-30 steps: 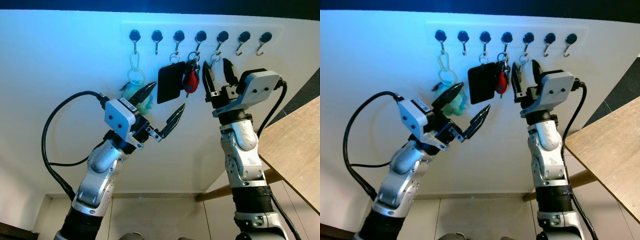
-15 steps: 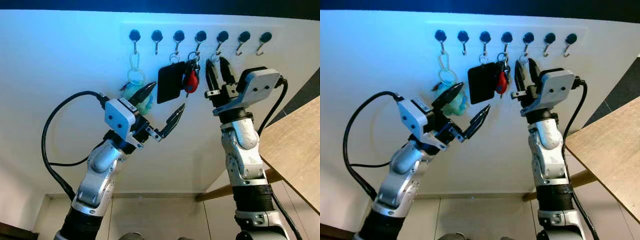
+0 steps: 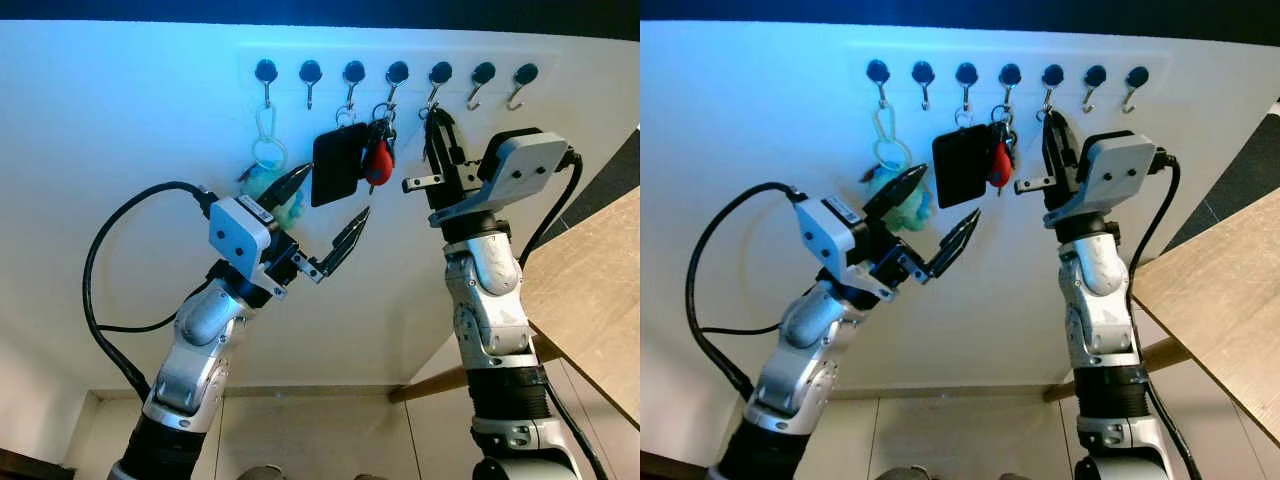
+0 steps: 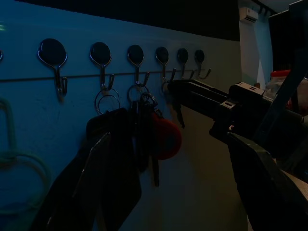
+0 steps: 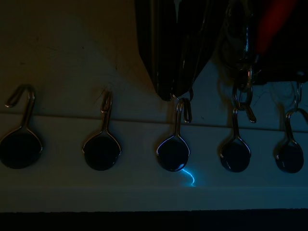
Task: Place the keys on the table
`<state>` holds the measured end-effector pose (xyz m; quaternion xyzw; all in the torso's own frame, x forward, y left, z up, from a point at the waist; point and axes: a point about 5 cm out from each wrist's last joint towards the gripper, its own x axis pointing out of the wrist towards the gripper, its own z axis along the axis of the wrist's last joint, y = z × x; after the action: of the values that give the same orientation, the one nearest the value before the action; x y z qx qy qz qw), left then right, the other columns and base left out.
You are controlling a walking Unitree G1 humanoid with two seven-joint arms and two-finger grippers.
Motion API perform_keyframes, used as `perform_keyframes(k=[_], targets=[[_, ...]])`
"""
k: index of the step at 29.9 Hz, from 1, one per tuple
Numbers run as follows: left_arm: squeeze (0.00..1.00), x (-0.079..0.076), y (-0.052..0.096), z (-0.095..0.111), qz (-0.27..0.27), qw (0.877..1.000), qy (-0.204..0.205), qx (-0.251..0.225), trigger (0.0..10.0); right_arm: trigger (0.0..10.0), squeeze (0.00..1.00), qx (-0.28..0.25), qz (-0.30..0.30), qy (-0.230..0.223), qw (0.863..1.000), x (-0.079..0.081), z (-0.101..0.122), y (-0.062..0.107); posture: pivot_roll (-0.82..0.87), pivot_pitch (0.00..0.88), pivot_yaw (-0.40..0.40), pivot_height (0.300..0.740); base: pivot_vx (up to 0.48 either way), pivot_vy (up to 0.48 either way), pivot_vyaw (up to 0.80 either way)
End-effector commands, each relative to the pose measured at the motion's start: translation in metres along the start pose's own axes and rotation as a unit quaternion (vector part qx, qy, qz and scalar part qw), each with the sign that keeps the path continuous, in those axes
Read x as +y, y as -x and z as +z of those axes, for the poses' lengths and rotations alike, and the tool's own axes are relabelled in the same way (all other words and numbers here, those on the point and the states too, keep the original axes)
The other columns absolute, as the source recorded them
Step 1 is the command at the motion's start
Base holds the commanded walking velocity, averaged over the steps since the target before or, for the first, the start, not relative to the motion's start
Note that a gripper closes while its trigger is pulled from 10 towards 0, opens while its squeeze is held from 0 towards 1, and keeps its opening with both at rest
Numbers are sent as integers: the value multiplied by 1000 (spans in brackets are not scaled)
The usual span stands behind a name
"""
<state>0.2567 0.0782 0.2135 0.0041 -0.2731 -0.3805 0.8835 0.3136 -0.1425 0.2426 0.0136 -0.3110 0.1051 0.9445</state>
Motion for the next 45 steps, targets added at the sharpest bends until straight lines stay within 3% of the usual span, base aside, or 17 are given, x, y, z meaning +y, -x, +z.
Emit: perform_keyframes(k=[1, 4, 8, 11, 12, 13, 14, 15, 16, 17, 19, 20, 31, 34, 40, 45], targets=[[0, -1, -1, 2, -5, 1000, -7, 1, 10000, 0, 0, 10, 2, -2, 1000, 1, -3, 2, 54, 84, -38, 740, 0, 0, 0], [0, -1, -1, 2, -6, 1000, -7, 1, 10000, 0, 0, 1, 2, 1, 1000, 1, 0, 1, 52, 83, -37, 740, 0, 0, 0], [0, -2, -1, 2, -9, 1000, -8, 1, 10000, 1882, 0, -11, 7, 2, 1000, 6, 5, 0, 50, 86, -36, 740, 0, 0, 0], [0, -2, -2, 2, -10, 1000, -8, 2, 10000, 2196, 0, -13, 10, 0, 1000, 8, 6, 0, 50, 86, -36, 740, 0, 0, 0], [0, -3, -2, 1, -11, 1000, -8, 2, 10000, 3882, 0, -14, 13, -1, 1000, 10, 6, 0, 50, 86, -36, 740, 0, 0, 0], [0, -3, -2, 1, -11, 1000, -8, 2, 10000, 4863, 0, -16, 17, -5, 1000, 14, 7, 0, 50, 86, -36, 740, 0, 0, 0], [0, -3, -2, 1, -11, 1000, -8, 2, 10000, 4863, 0, -16, 17, -5, 1000, 14, 7, 0, 50, 86, -36, 740, 0, 0, 0], [0, -3, -2, 1, -12, 1000, -8, 3, 10000, 6353, 0, -17, 19, -7, 1000, 15, 7, 0, 50, 86, -36, 740, 0, 0, 0], [0, -3, -2, 1, -13, 1000, -8, 3, 10000, 6353, 0, -18, 21, -8, 1000, 17, 8, 0, 50, 86, -36, 740, 0, 0, 0], [0, -3, -2, 1, -13, 1000, -8, 3, 10000, 9294, 0, -19, 22, -9, 1000, 18, 8, -1, 50, 86, -36, 740, 0, 0, 0], [0, -3, -2, 1, -14, 1000, -8, 3, 10000, 9294, 0, -19, 23, -9, 999, 19, 9, -1, 50, 86, -36, 740, 0, 0, 0], [0, -4, -2, 1, -15, 1000, -9, 4, 10000, 10000, 0, -21, 25, -8, 999, 20, 10, -1, 51, 87, -36, 740, 0, 0, 0], [0, -6, -2, 0, -21, 1000, -9, 7, 10000, 10000, 0, -27, 36, -2, 999, 24, 17, -9, 50, 87, -34, 740, 0, 0, 0], [0, -6, -2, 0, -22, 1000, -9, 7, 10000, 10000, 0, -1, 52, 0, 999, 29, 11, -8, 47, 84, -33, 740, 0, 0, 0], [0, -7, -2, -1, -24, 1000, -10, 8, 10000, 10000, 0, 78, 29, 11, 996, 23, -15, 4, 47, 80, -35, 740, 0, 0, 0], [0, -7, -3, -1, -24, 1000, -10, 8, 10000, 10000, 0, 88, 19, 25, 996, 19, -23, 17, 48, 81, -33, 740, 0, 0, 0]])
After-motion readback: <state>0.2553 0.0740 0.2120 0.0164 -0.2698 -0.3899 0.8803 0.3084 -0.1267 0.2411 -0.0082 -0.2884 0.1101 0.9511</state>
